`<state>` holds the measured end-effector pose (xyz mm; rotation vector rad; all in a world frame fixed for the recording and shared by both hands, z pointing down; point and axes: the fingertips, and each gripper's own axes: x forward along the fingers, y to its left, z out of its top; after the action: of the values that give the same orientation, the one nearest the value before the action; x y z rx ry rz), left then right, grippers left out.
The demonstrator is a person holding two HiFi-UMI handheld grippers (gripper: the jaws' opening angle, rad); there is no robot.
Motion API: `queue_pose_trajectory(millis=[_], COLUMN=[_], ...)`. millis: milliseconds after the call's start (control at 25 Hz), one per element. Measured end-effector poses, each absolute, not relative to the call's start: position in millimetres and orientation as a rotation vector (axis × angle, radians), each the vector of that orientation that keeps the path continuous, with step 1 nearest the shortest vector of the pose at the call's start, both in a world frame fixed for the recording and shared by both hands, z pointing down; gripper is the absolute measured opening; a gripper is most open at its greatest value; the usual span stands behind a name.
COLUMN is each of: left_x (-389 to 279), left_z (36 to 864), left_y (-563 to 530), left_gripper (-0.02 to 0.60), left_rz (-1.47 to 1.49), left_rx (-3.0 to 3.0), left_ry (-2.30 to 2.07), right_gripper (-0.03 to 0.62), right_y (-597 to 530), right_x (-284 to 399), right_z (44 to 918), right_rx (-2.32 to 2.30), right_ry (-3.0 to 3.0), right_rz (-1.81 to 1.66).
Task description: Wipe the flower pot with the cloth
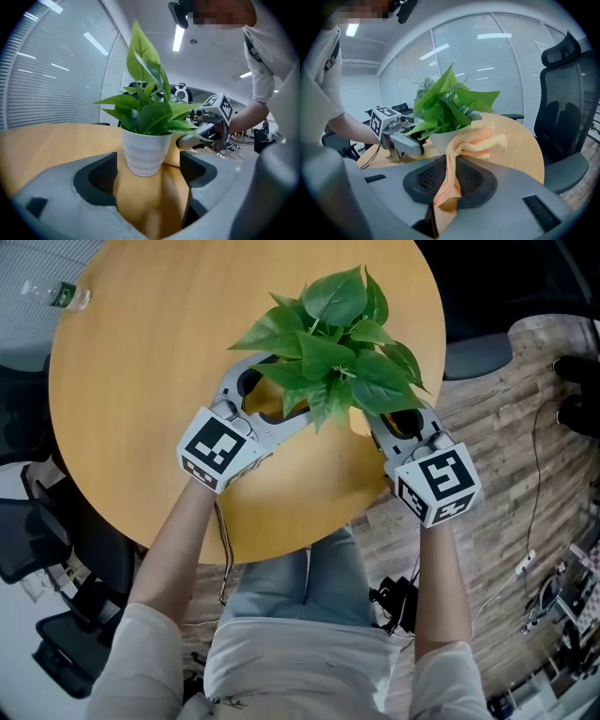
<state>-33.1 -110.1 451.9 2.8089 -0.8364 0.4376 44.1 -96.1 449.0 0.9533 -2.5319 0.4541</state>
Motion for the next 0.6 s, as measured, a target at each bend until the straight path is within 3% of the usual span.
queue_pose_trajectory(millis=[280, 600], left_x=[-26, -5], left_z=[435, 432], left_y=[-127, -135], left_gripper=[0.463, 0.471], left_rz=[0.357, 0.276], left_rx=[2.956, 2.969], left_ry=[-0.526, -0.409], right_gripper=[0.057, 0.057], right_y=[-96, -97], right_x=[44, 43], right_z=[449, 449], right_rx=[0.962, 0.95], right_ry=[-2.534, -2.533], right_rz=[0.479, 0.488])
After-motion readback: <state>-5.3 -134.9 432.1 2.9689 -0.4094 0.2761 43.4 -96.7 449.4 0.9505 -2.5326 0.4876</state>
